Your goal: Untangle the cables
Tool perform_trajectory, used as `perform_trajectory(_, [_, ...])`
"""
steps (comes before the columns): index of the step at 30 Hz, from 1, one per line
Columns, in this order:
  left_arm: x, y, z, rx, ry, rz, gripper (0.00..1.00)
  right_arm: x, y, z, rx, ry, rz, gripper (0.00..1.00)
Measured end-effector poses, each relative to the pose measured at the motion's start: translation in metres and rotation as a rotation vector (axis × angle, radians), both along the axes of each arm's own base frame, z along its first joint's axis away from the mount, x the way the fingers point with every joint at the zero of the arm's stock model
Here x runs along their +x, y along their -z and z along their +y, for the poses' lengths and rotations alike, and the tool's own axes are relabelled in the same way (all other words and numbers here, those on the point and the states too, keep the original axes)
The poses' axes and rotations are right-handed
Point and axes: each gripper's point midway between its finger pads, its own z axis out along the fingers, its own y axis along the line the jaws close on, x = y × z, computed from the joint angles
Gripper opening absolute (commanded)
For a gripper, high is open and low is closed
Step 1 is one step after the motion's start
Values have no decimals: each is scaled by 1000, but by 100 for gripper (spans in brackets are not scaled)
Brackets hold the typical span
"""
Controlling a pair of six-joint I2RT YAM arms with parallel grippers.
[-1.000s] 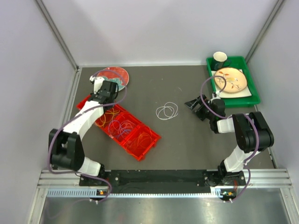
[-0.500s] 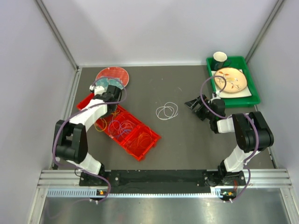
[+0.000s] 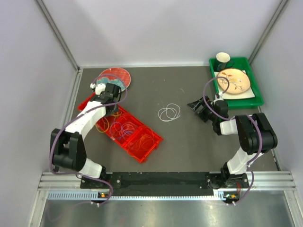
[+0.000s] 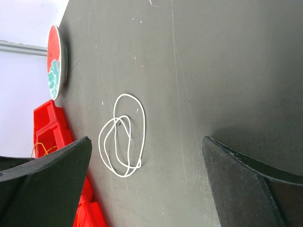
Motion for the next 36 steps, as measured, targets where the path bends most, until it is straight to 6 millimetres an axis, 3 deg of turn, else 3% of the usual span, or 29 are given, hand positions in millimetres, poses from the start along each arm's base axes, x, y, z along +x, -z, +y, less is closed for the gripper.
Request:
perform_trajectory(2, [3,-14,-3,-18,15,-39,84,0,0,0,0,0,0,99])
perform_trajectory(6, [-2,-40,-5,-36,42,-103,76,0,0,0,2,-2,0,99])
perform_trajectory(11, [-23,-57,-4,-62,76,-143,68,1,0,-2,7,6,3,99])
perform_trajectory(19, [-54,-29,-16,-141,167,-70,59,0,0,-1,9,4,3,99])
perform_trajectory(30, [-48,-1,-29,-181,198,18,40,1,0,-2,23,3,6,99])
perform_trajectory(32, [-47,3,-29,-177,196,28,28,1,0,-1,26,0,4,99])
perform_trajectory(33, [-46,4,-29,-177,194,33,17,1,-1,-1,28,0,5,99])
perform_trajectory(36, [-45,8,-29,-172,190,40,3,1,-1,-1,31,-1,5,99])
